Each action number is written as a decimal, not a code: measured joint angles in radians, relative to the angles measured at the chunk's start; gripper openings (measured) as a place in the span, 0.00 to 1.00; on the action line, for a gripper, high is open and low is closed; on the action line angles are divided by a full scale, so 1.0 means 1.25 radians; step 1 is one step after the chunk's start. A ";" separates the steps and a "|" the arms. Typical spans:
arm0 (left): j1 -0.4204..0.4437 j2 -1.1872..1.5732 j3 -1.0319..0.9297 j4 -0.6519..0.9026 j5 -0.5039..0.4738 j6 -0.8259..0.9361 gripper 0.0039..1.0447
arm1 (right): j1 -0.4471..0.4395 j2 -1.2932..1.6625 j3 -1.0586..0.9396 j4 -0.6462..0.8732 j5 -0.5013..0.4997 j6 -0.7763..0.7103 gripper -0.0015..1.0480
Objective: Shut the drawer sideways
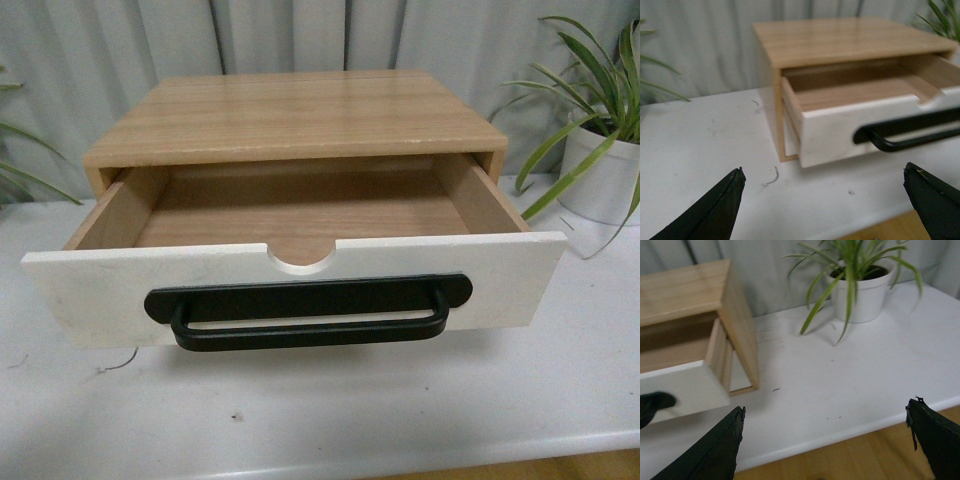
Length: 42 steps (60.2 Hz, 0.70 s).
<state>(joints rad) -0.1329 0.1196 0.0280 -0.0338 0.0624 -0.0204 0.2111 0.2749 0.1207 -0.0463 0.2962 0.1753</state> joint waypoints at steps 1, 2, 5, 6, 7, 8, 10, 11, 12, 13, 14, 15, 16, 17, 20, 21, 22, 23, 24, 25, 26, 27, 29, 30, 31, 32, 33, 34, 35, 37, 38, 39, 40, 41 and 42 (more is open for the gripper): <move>-0.009 0.021 0.007 -0.005 0.023 0.026 0.94 | 0.004 0.040 0.020 0.005 -0.023 -0.009 0.94; -0.011 0.038 0.010 -0.002 0.041 0.046 0.94 | 0.005 0.067 0.034 0.004 -0.036 -0.023 0.94; -0.020 0.091 0.020 -0.002 0.072 0.117 0.94 | 0.031 0.146 0.080 -0.037 -0.083 -0.067 0.94; -0.023 0.100 0.021 -0.001 0.075 0.130 0.94 | 0.038 0.158 0.085 -0.041 -0.088 -0.083 0.94; -0.026 0.117 0.021 0.006 0.078 0.157 0.94 | 0.054 0.185 0.092 -0.041 -0.097 -0.107 0.94; -0.029 0.127 0.021 0.010 0.081 0.171 0.94 | 0.062 0.198 0.095 -0.040 -0.100 -0.120 0.94; -0.037 0.156 0.021 0.023 0.086 0.213 0.94 | 0.086 0.235 0.103 -0.044 -0.103 -0.153 0.94; -0.045 0.177 0.021 0.035 0.087 0.242 0.94 | 0.105 0.260 0.109 -0.047 -0.102 -0.181 0.94; -0.050 0.187 0.021 0.042 0.085 0.257 0.94 | 0.114 0.272 0.112 -0.049 -0.101 -0.202 0.94; -0.060 0.209 0.021 0.056 0.079 0.285 0.94 | 0.130 0.296 0.116 -0.049 -0.098 -0.224 0.94; -0.064 0.219 0.021 0.064 0.075 0.300 0.94 | 0.137 0.309 0.117 -0.046 -0.095 -0.239 0.94; -0.074 0.241 0.020 0.081 0.069 0.328 0.94 | 0.153 0.333 0.118 -0.039 -0.086 -0.277 0.94; -0.078 0.252 0.019 0.091 0.066 0.342 0.94 | 0.161 0.345 0.119 -0.037 -0.081 -0.293 0.94; -0.089 0.274 0.017 0.111 0.062 0.369 0.94 | 0.177 0.368 0.122 -0.034 -0.070 -0.316 0.94; -0.117 0.330 0.007 0.168 0.047 0.428 0.94 | 0.216 0.424 0.130 -0.023 -0.054 -0.393 0.94; -0.122 0.341 0.004 0.182 0.042 0.440 0.94 | 0.224 0.435 0.132 -0.018 -0.051 -0.408 0.94; -0.131 0.367 -0.002 0.212 0.033 0.454 0.94 | 0.238 0.457 0.136 -0.007 -0.047 -0.438 0.94; -0.136 0.381 -0.005 0.229 0.028 0.468 0.94 | 0.245 0.469 0.138 0.000 -0.044 -0.459 0.94; -0.145 0.412 -0.010 0.262 0.022 0.485 0.94 | 0.257 0.491 0.142 0.016 -0.036 -0.487 0.94; -0.153 0.443 -0.013 0.293 0.015 0.497 0.94 | 0.269 0.513 0.147 0.031 -0.030 -0.513 0.94; -0.158 0.476 -0.013 0.325 0.008 0.508 0.94 | 0.278 0.535 0.153 0.044 -0.021 -0.533 0.94; -0.163 0.510 -0.013 0.365 0.000 0.519 0.94 | 0.284 0.555 0.159 0.058 -0.014 -0.563 0.94; -0.167 0.544 -0.014 0.403 -0.010 0.528 0.94 | 0.291 0.576 0.164 0.070 -0.005 -0.581 0.94; -0.172 0.576 -0.014 0.439 -0.019 0.536 0.94 | 0.298 0.595 0.168 0.082 0.003 -0.608 0.94; -0.175 0.592 -0.014 0.456 -0.022 0.540 0.94 | 0.302 0.605 0.170 0.088 0.006 -0.619 0.94; -0.178 0.624 -0.014 0.490 -0.031 0.547 0.94 | 0.309 0.624 0.174 0.098 0.011 -0.633 0.94; -0.181 0.656 -0.014 0.525 -0.034 0.550 0.94 | 0.314 0.644 0.177 0.110 0.016 -0.657 0.94; -0.182 0.688 -0.014 0.559 -0.036 0.555 0.94 | 0.320 0.665 0.179 0.124 0.020 -0.674 0.94; -0.182 0.721 -0.014 0.592 -0.036 0.561 0.94 | 0.325 0.684 0.180 0.137 0.022 -0.690 0.94; -0.181 0.769 -0.014 0.640 -0.038 0.565 0.94 | 0.331 0.713 0.182 0.157 0.024 -0.713 0.94; -0.180 0.801 -0.014 0.670 -0.038 0.567 0.94 | 0.334 0.731 0.185 0.169 0.024 -0.726 0.94; -0.179 0.832 -0.013 0.699 -0.039 0.567 0.94 | 0.336 0.747 0.187 0.178 0.024 -0.735 0.94; -0.175 0.861 -0.012 0.727 -0.042 0.568 0.94 | 0.339 0.764 0.190 0.192 0.023 -0.751 0.94; -0.170 0.907 -0.009 0.762 -0.045 0.568 0.94 | 0.339 0.787 0.195 0.214 0.023 -0.765 0.94; -0.167 0.936 -0.005 0.786 -0.050 0.568 0.94 | 0.339 0.803 0.201 0.228 0.023 -0.772 0.94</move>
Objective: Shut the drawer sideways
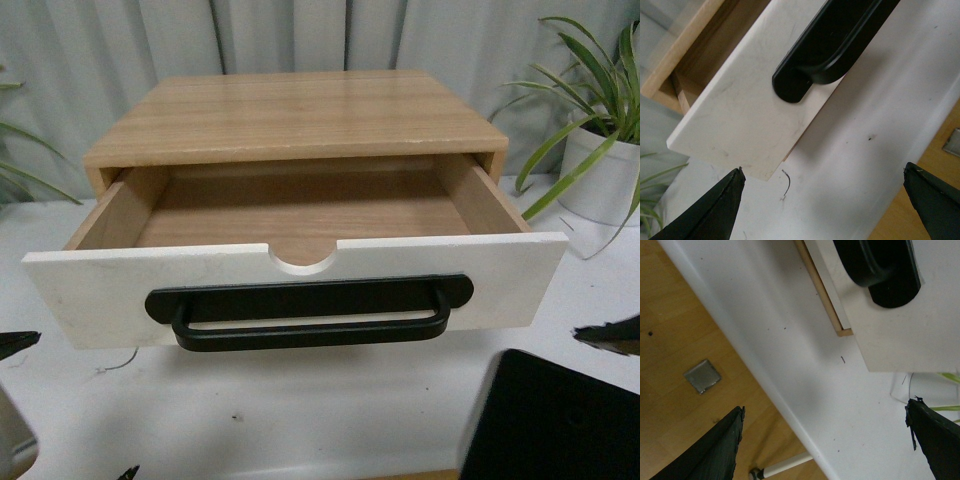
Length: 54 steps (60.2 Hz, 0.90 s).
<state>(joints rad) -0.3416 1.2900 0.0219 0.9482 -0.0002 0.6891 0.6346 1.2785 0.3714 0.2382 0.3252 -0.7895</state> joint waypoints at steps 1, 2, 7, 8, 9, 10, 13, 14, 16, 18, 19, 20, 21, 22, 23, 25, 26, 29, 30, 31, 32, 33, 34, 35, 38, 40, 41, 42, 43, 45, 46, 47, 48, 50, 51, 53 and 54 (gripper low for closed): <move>0.001 0.014 0.002 0.011 -0.002 0.000 0.94 | 0.000 0.008 0.002 0.007 0.000 -0.003 0.94; 0.004 0.042 0.007 0.032 -0.002 0.000 0.94 | -0.001 0.023 0.008 0.020 -0.002 -0.012 0.94; 0.012 0.125 0.035 0.089 -0.007 -0.001 0.94 | -0.009 0.077 0.030 0.069 -0.010 -0.030 0.94; 0.016 0.146 0.044 0.101 -0.007 -0.001 0.94 | -0.011 0.092 0.036 0.084 -0.016 -0.035 0.94; 0.017 0.156 0.049 0.105 -0.007 -0.001 0.94 | -0.012 0.099 0.040 0.090 -0.019 -0.038 0.94; 0.019 0.165 0.054 0.109 -0.007 -0.002 0.94 | -0.013 0.107 0.043 0.094 -0.019 -0.041 0.94; 0.028 0.205 0.076 0.119 -0.008 -0.003 0.94 | -0.026 0.141 0.057 0.126 -0.030 -0.055 0.94; 0.031 0.216 0.083 0.119 -0.007 -0.004 0.94 | -0.031 0.154 0.063 0.139 -0.033 -0.058 0.94; 0.035 0.228 0.088 0.116 -0.003 -0.007 0.94 | -0.036 0.167 0.069 0.149 -0.037 -0.060 0.94; 0.036 0.243 0.092 0.114 -0.003 -0.007 0.94 | -0.045 0.183 0.082 0.147 -0.047 -0.062 0.94; 0.037 0.248 0.094 0.113 -0.002 -0.007 0.94 | -0.047 0.190 0.086 0.148 -0.052 -0.065 0.94; 0.039 0.253 0.096 0.111 -0.002 -0.007 0.94 | -0.050 0.195 0.090 0.150 -0.056 -0.065 0.94; 0.041 0.258 0.098 0.109 -0.001 -0.007 0.94 | -0.053 0.201 0.094 0.152 -0.058 -0.067 0.94; 0.041 0.267 0.102 0.108 0.000 -0.006 0.94 | -0.057 0.213 0.103 0.155 -0.063 -0.068 0.94; 0.043 0.276 0.108 0.109 -0.001 -0.007 0.94 | -0.060 0.224 0.110 0.162 -0.066 -0.071 0.94; 0.047 0.283 0.117 0.105 0.000 -0.007 0.94 | -0.065 0.234 0.119 0.162 -0.070 -0.073 0.94; 0.048 0.286 0.122 0.104 0.000 -0.007 0.94 | -0.067 0.239 0.124 0.161 -0.074 -0.076 0.94; 0.052 0.294 0.139 0.102 -0.002 -0.007 0.94 | -0.071 0.254 0.139 0.159 -0.083 -0.076 0.94; 0.053 0.296 0.144 0.102 -0.002 -0.007 0.94 | -0.072 0.259 0.144 0.159 -0.086 -0.076 0.94; 0.057 0.299 0.154 0.096 0.000 -0.008 0.94 | -0.078 0.268 0.155 0.157 -0.094 -0.077 0.94; 0.057 0.300 0.157 0.093 -0.001 -0.007 0.94 | -0.081 0.273 0.160 0.157 -0.098 -0.077 0.94; 0.057 0.301 0.161 0.092 -0.001 -0.008 0.94 | -0.081 0.279 0.166 0.157 -0.100 -0.076 0.94; 0.058 0.303 0.166 0.091 -0.001 -0.007 0.94 | -0.083 0.284 0.172 0.157 -0.104 -0.076 0.94; 0.059 0.304 0.170 0.089 -0.002 -0.007 0.94 | -0.086 0.289 0.177 0.157 -0.105 -0.077 0.94; 0.065 0.312 0.204 0.076 -0.003 -0.007 0.94 | -0.099 0.319 0.211 0.157 -0.119 -0.081 0.94; 0.067 0.315 0.219 0.071 -0.004 -0.007 0.94 | -0.106 0.332 0.228 0.156 -0.126 -0.082 0.94; 0.067 0.316 0.224 0.068 -0.004 -0.007 0.94 | -0.108 0.337 0.234 0.157 -0.128 -0.083 0.94; 0.067 0.317 0.230 0.065 -0.005 -0.007 0.94 | -0.111 0.341 0.239 0.156 -0.130 -0.083 0.94; 0.068 0.320 0.241 0.060 -0.006 -0.007 0.94 | -0.115 0.350 0.250 0.156 -0.133 -0.084 0.94; 0.069 0.324 0.253 0.055 -0.007 -0.007 0.94 | -0.119 0.357 0.261 0.155 -0.136 -0.086 0.94; 0.070 0.326 0.259 0.054 -0.007 -0.007 0.94 | -0.122 0.362 0.266 0.154 -0.137 -0.088 0.94; 0.071 0.329 0.264 0.052 -0.007 -0.006 0.94 | -0.123 0.366 0.271 0.153 -0.139 -0.089 0.94; 0.071 0.331 0.270 0.051 -0.007 -0.006 0.94 | -0.125 0.369 0.277 0.152 -0.140 -0.091 0.94; 0.071 0.344 0.292 0.045 -0.009 -0.006 0.94 | -0.133 0.384 0.297 0.150 -0.147 -0.097 0.94; 0.071 0.352 0.303 0.042 -0.010 -0.006 0.94 | -0.138 0.392 0.308 0.150 -0.151 -0.098 0.94; 0.071 0.363 0.320 0.037 -0.010 -0.005 0.94 | -0.144 0.404 0.323 0.148 -0.154 -0.102 0.94; 0.071 0.367 0.325 0.036 -0.010 -0.005 0.94 | -0.145 0.407 0.328 0.148 -0.155 -0.103 0.94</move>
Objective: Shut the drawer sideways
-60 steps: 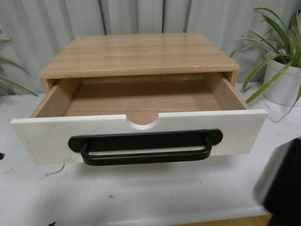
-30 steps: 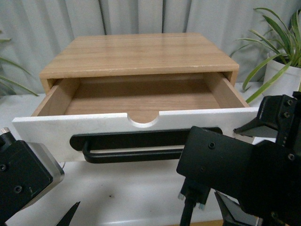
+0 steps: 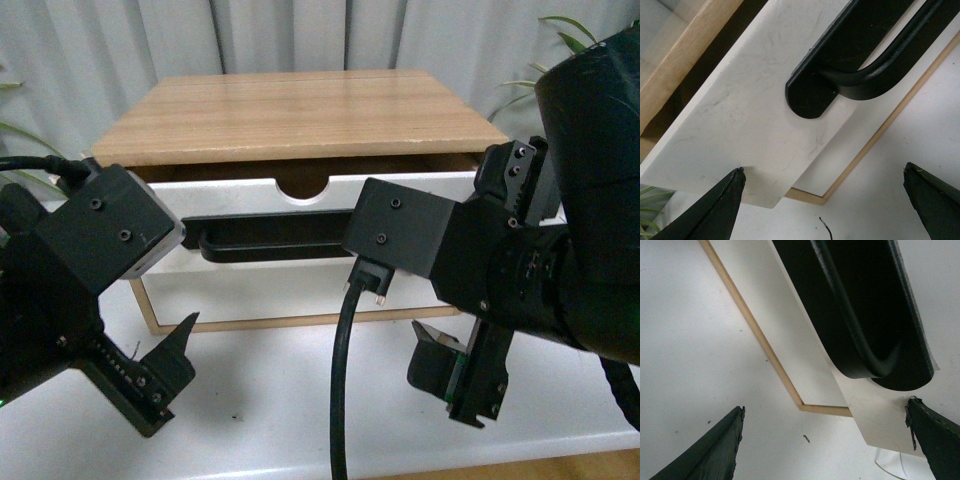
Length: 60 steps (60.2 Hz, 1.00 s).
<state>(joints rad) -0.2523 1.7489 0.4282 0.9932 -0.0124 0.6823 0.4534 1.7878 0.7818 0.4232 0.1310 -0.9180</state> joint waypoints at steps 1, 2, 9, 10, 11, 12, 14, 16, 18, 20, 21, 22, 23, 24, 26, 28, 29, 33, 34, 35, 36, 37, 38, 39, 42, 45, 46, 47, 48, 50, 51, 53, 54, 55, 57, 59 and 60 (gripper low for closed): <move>0.000 0.008 0.010 -0.004 0.000 0.000 0.94 | -0.004 0.008 0.010 -0.001 -0.002 -0.002 0.94; 0.000 0.012 0.015 -0.005 0.000 0.001 0.94 | -0.005 0.012 0.015 -0.001 -0.004 -0.003 0.94; 0.001 0.057 0.071 -0.019 -0.005 0.004 0.94 | -0.025 0.052 0.062 -0.001 -0.015 -0.017 0.94; 0.001 0.067 0.083 -0.022 -0.006 0.005 0.94 | -0.029 0.060 0.071 -0.001 -0.017 -0.019 0.94; 0.001 0.078 0.095 -0.026 -0.007 0.005 0.94 | -0.031 0.067 0.080 -0.001 -0.020 -0.019 0.94; 0.001 0.087 0.107 -0.030 -0.009 0.005 0.94 | -0.035 0.074 0.090 -0.003 -0.021 -0.021 0.94; 0.001 0.104 0.128 -0.037 -0.010 0.005 0.94 | -0.040 0.089 0.108 -0.004 -0.025 -0.024 0.94; 0.001 0.110 0.135 -0.048 -0.008 0.004 0.94 | -0.041 0.094 0.116 -0.013 -0.027 -0.023 0.94; -0.001 0.119 0.142 -0.051 -0.008 0.005 0.94 | -0.044 0.099 0.121 -0.017 -0.029 -0.024 0.94; -0.002 0.132 0.155 -0.066 -0.005 0.005 0.94 | -0.044 0.109 0.130 -0.022 -0.031 -0.025 0.93; -0.004 0.140 0.161 -0.071 -0.005 0.006 0.94 | -0.044 0.114 0.135 -0.023 -0.033 -0.025 0.93; -0.005 0.143 0.164 -0.073 -0.005 0.006 0.94 | -0.044 0.114 0.137 -0.024 -0.034 -0.025 0.93; -0.005 0.146 0.168 -0.076 -0.005 0.005 0.94 | -0.045 0.115 0.139 -0.028 -0.034 -0.025 0.93; -0.007 0.152 0.174 -0.084 -0.005 0.006 0.94 | -0.045 0.121 0.143 -0.031 -0.035 -0.025 0.93; -0.010 0.164 0.187 -0.095 -0.003 0.006 0.94 | -0.045 0.128 0.152 -0.039 -0.040 -0.025 0.93; -0.012 0.172 0.197 -0.106 -0.002 0.006 0.94 | -0.046 0.135 0.156 -0.040 -0.043 -0.024 0.93; -0.013 0.177 0.204 -0.113 0.001 0.006 0.94 | -0.047 0.138 0.158 -0.041 -0.044 -0.024 0.93; -0.015 0.184 0.214 -0.120 0.001 0.006 0.94 | -0.049 0.142 0.161 -0.042 -0.049 -0.025 0.93; -0.015 0.185 0.214 -0.121 0.001 0.005 0.94 | -0.049 0.143 0.161 -0.042 -0.050 -0.025 0.93; -0.015 0.185 0.215 -0.124 0.001 0.006 0.94 | -0.049 0.145 0.161 -0.042 -0.051 -0.025 0.93; -0.015 0.185 0.216 -0.124 0.001 0.005 0.94 | -0.050 0.145 0.161 -0.042 -0.052 -0.025 0.93; -0.015 0.185 0.217 -0.125 0.002 0.005 0.94 | -0.050 0.145 0.161 -0.042 -0.052 -0.025 0.93; -0.015 0.185 0.218 -0.126 0.002 0.005 0.94 | -0.050 0.145 0.161 -0.041 -0.052 -0.025 0.93; -0.015 0.185 0.219 -0.126 0.003 0.005 0.94 | -0.050 0.145 0.161 -0.041 -0.052 -0.025 0.93; -0.015 0.185 0.219 -0.125 0.003 0.005 0.94 | -0.051 0.145 0.161 -0.039 -0.052 -0.024 0.93; -0.015 0.184 0.219 -0.123 0.004 0.005 0.94 | -0.055 0.143 0.159 -0.036 -0.060 -0.024 0.93; -0.015 0.182 0.217 -0.121 0.005 0.005 0.94 | -0.056 0.140 0.154 -0.031 -0.062 -0.024 0.93; -0.016 0.181 0.213 -0.116 0.005 0.005 0.94 | -0.057 0.138 0.147 -0.023 -0.063 -0.024 0.93; -0.016 0.179 0.210 -0.113 0.005 0.005 0.94 | -0.058 0.136 0.144 -0.020 -0.063 -0.024 0.93; -0.017 0.172 0.199 -0.104 0.005 0.005 0.94 | -0.060 0.125 0.133 -0.014 -0.063 -0.024 0.93; -0.018 0.165 0.190 -0.097 0.004 0.006 0.94 | -0.062 0.115 0.125 -0.008 -0.062 -0.023 0.93; -0.017 0.146 0.175 -0.080 -0.001 0.007 0.94 | -0.067 0.095 0.109 0.001 -0.060 -0.020 0.93; -0.017 0.139 0.170 -0.077 -0.003 0.007 0.94 | -0.070 0.087 0.103 0.003 -0.058 -0.019 0.93; -0.017 0.118 0.160 -0.071 -0.009 0.008 0.94 | -0.076 0.068 0.091 0.004 -0.057 -0.014 0.93; -0.015 0.099 0.150 -0.064 -0.012 0.008 0.94 | -0.078 0.046 0.077 0.006 -0.056 -0.011 0.93; -0.014 0.074 0.139 -0.057 -0.016 0.008 0.94 | -0.083 0.024 0.062 0.011 -0.054 -0.007 0.93; -0.013 0.062 0.135 -0.056 -0.017 0.007 0.94 | -0.085 0.012 0.054 0.014 -0.054 -0.004 0.93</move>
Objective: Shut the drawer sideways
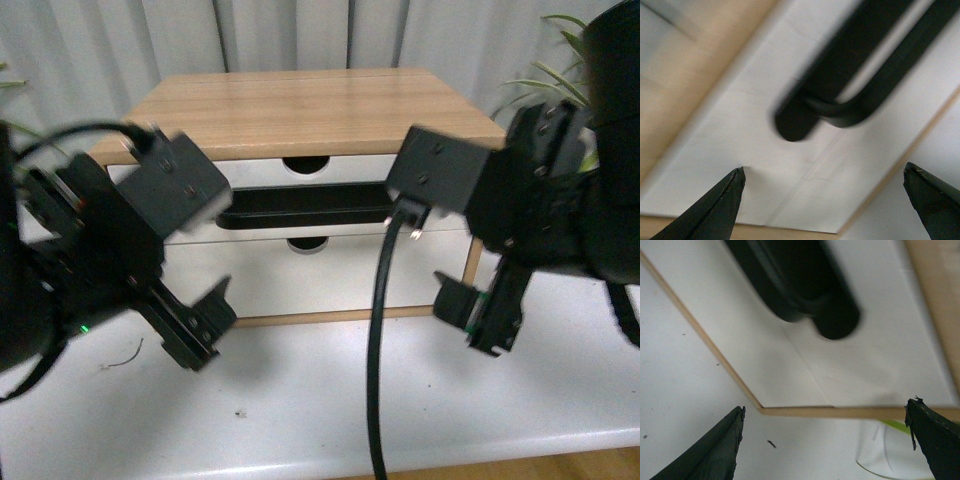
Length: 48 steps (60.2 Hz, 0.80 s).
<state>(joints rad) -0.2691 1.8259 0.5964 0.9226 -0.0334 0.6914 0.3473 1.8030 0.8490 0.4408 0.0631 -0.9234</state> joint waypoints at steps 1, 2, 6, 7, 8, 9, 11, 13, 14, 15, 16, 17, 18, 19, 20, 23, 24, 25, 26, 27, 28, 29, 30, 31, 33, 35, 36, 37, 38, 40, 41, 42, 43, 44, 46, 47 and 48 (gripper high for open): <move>0.000 -0.011 -0.005 0.002 -0.001 -0.001 0.94 | -0.002 -0.012 -0.008 0.002 0.001 0.003 0.93; 0.000 -0.023 -0.010 0.005 -0.001 -0.002 0.94 | -0.003 -0.024 -0.016 0.002 0.001 0.007 0.93; 0.004 -0.081 -0.041 0.013 -0.009 -0.007 0.94 | -0.008 -0.088 -0.059 0.005 0.005 0.028 0.93; 0.005 -0.093 -0.048 0.013 -0.011 -0.009 0.94 | -0.008 -0.099 -0.067 0.004 0.005 0.033 0.93; 0.005 -0.104 -0.056 0.013 -0.012 -0.010 0.94 | -0.008 -0.112 -0.076 0.004 0.006 0.036 0.93; 0.005 -0.115 -0.065 0.010 -0.013 -0.012 0.94 | -0.008 -0.123 -0.085 0.003 0.006 0.044 0.93; 0.004 -0.145 -0.091 -0.002 -0.013 -0.021 0.94 | -0.012 -0.159 -0.114 0.000 0.006 0.064 0.93; 0.004 -0.186 -0.131 -0.024 -0.014 -0.033 0.94 | -0.012 -0.206 -0.156 -0.006 0.006 0.095 0.93; 0.003 -0.204 -0.151 -0.035 -0.016 -0.046 0.94 | -0.012 -0.229 -0.177 -0.013 0.006 0.111 0.93; 0.003 -0.215 -0.161 -0.043 -0.016 -0.051 0.94 | -0.012 -0.241 -0.188 -0.015 0.007 0.120 0.93; 0.003 -0.227 -0.171 -0.052 -0.016 -0.056 0.94 | -0.012 -0.253 -0.198 -0.017 0.008 0.129 0.93; 0.004 -0.250 -0.189 -0.071 -0.016 -0.069 0.94 | -0.013 -0.277 -0.220 -0.017 0.010 0.149 0.93; 0.004 -0.262 -0.198 -0.079 -0.017 -0.074 0.94 | -0.013 -0.290 -0.231 -0.018 0.012 0.158 0.93; 0.004 -0.276 -0.207 -0.086 -0.018 -0.080 0.94 | -0.014 -0.302 -0.241 -0.019 0.013 0.168 0.93; 0.005 -0.290 -0.215 -0.094 -0.019 -0.084 0.94 | -0.017 -0.315 -0.251 -0.020 0.015 0.179 0.93; 0.014 -0.351 -0.242 -0.129 -0.020 -0.117 0.94 | -0.023 -0.369 -0.288 -0.025 0.027 0.224 0.93; 0.019 -0.385 -0.254 -0.148 -0.020 -0.129 0.94 | -0.027 -0.397 -0.304 -0.032 0.036 0.248 0.93; 0.023 -0.403 -0.259 -0.158 -0.020 -0.141 0.94 | -0.029 -0.412 -0.313 -0.034 0.041 0.260 0.93; 0.029 -0.441 -0.268 -0.181 -0.020 -0.159 0.94 | -0.034 -0.442 -0.330 -0.035 0.049 0.285 0.93; 0.036 -0.477 -0.276 -0.202 -0.018 -0.178 0.94 | -0.037 -0.473 -0.348 -0.038 0.060 0.311 0.93; 0.043 -0.515 -0.284 -0.226 -0.016 -0.197 0.94 | -0.041 -0.505 -0.363 -0.047 0.070 0.335 0.93; 0.051 -0.553 -0.291 -0.250 -0.012 -0.209 0.94 | -0.045 -0.536 -0.380 -0.055 0.081 0.361 0.93; 0.056 -0.572 -0.295 -0.264 -0.009 -0.223 0.94 | -0.047 -0.551 -0.388 -0.059 0.086 0.374 0.93; 0.064 -0.610 -0.304 -0.290 -0.005 -0.242 0.94 | -0.051 -0.582 -0.405 -0.068 0.097 0.399 0.93; 0.078 -0.668 -0.317 -0.333 0.004 -0.265 0.94 | -0.055 -0.628 -0.428 -0.089 0.112 0.430 0.93; 0.093 -0.725 -0.330 -0.379 0.016 -0.297 0.94 | -0.060 -0.672 -0.453 -0.107 0.128 0.471 0.93; 0.098 -0.744 -0.334 -0.395 0.020 -0.306 0.94 | -0.062 -0.688 -0.461 -0.115 0.132 0.484 0.93; 0.107 -0.782 -0.342 -0.425 0.028 -0.322 0.94 | -0.065 -0.716 -0.475 -0.132 0.141 0.505 0.93; 0.113 -0.801 -0.346 -0.441 0.030 -0.329 0.94 | -0.065 -0.730 -0.481 -0.141 0.146 0.516 0.93; 0.134 -0.878 -0.360 -0.500 0.042 -0.358 0.94 | -0.070 -0.787 -0.508 -0.170 0.166 0.558 0.93; 0.138 -0.891 -0.362 -0.510 0.044 -0.365 0.94 | -0.071 -0.802 -0.514 -0.179 0.170 0.568 0.93; 0.152 -0.929 -0.367 -0.536 0.050 -0.378 0.94 | -0.072 -0.823 -0.522 -0.191 0.176 0.583 0.93; 0.158 -0.947 -0.370 -0.548 0.052 -0.382 0.94 | -0.074 -0.839 -0.527 -0.201 0.180 0.594 0.93; 0.172 -0.984 -0.374 -0.576 0.058 -0.400 0.94 | -0.077 -0.866 -0.535 -0.215 0.188 0.612 0.93; 0.194 -1.038 -0.379 -0.616 0.064 -0.420 0.94 | -0.080 -0.906 -0.544 -0.236 0.198 0.641 0.93; 0.207 -1.072 -0.384 -0.641 0.066 -0.429 0.94 | -0.080 -0.931 -0.550 -0.249 0.201 0.654 0.93; 0.219 -1.106 -0.388 -0.667 0.070 -0.436 0.94 | -0.082 -0.956 -0.556 -0.260 0.202 0.676 0.93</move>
<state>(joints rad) 0.0044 0.4435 0.1116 0.0891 0.0547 0.1463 0.2447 0.6075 0.1543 0.1158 0.3157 -0.0780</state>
